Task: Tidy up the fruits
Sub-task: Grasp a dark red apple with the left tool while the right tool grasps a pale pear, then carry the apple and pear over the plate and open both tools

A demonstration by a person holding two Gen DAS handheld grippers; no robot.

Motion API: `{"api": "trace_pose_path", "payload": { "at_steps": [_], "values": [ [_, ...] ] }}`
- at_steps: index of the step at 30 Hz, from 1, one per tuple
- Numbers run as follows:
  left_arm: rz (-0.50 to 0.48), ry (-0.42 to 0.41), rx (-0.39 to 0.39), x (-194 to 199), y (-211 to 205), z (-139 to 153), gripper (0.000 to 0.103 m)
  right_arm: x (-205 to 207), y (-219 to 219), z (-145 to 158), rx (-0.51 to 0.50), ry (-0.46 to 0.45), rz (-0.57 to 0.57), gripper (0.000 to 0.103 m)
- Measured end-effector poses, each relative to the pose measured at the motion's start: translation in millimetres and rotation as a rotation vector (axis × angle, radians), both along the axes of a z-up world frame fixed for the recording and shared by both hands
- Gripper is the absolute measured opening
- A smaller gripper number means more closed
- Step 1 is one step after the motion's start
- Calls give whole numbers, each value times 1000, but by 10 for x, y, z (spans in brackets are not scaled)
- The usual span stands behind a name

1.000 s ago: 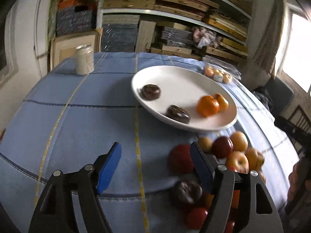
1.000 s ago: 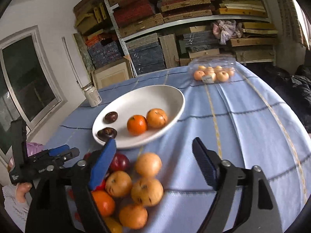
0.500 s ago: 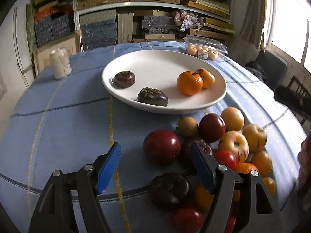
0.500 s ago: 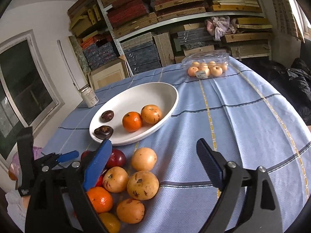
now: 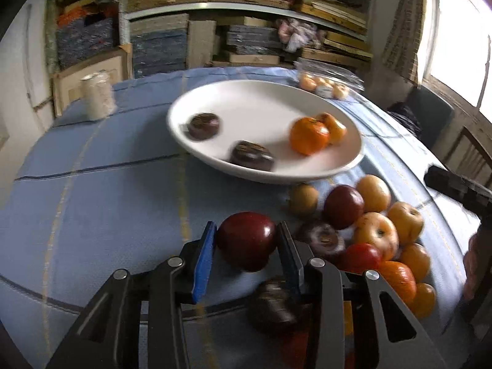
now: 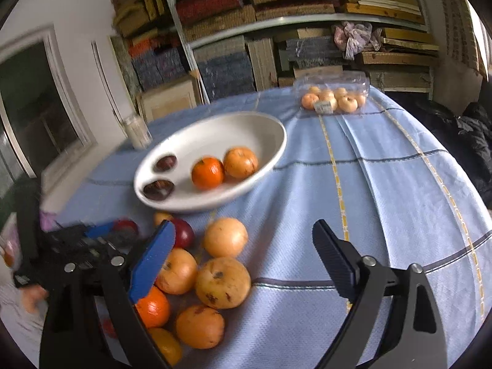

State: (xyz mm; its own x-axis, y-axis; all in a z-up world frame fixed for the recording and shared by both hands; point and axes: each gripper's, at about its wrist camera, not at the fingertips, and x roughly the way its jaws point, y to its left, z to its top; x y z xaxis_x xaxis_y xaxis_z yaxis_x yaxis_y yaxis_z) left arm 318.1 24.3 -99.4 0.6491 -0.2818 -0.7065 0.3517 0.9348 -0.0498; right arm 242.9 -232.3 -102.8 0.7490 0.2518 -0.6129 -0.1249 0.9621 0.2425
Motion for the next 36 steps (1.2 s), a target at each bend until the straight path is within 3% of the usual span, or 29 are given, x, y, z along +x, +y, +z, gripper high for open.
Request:
{"api": "trace_pose_path", "payload": {
  "at_steps": [2,4,6,13,14,15,20,24,28,32,36],
  "values": [
    [37,-5,-8,23,90,22,40,75,77,-81,-34,41,30,81],
    [58,4,-42,48,176,41,40,140,140,-138,-58,67,48,62],
    [64,8,-51,49,201,53,40,237,200,-187,-74,93,56,54],
    [34,1,-54,-11,158,90,41,454,394,-296,-120,135,80,53],
    [33,1,-53,-14,150,90,41,489,379,-318,-97,148,83,52],
    [33,3,-53,-14,147,88,41,516,366,-337,-75,161,85,43],
    [36,9,-55,-16,143,70,41,493,332,-334,-27,155,106,43],
    [45,-2,-69,-25,163,92,41,305,221,-119,-4,70,85,42],
    [48,-26,-90,64,134,302,41,219,65,247,35,-43,47,42],
    [32,-66,-25,364,-115,524,41,645,45,472,46,-51,25,42],
    [42,-48,-20,763,-315,439,41,1190,93,415,97,-6,9,42]
  ]
}}
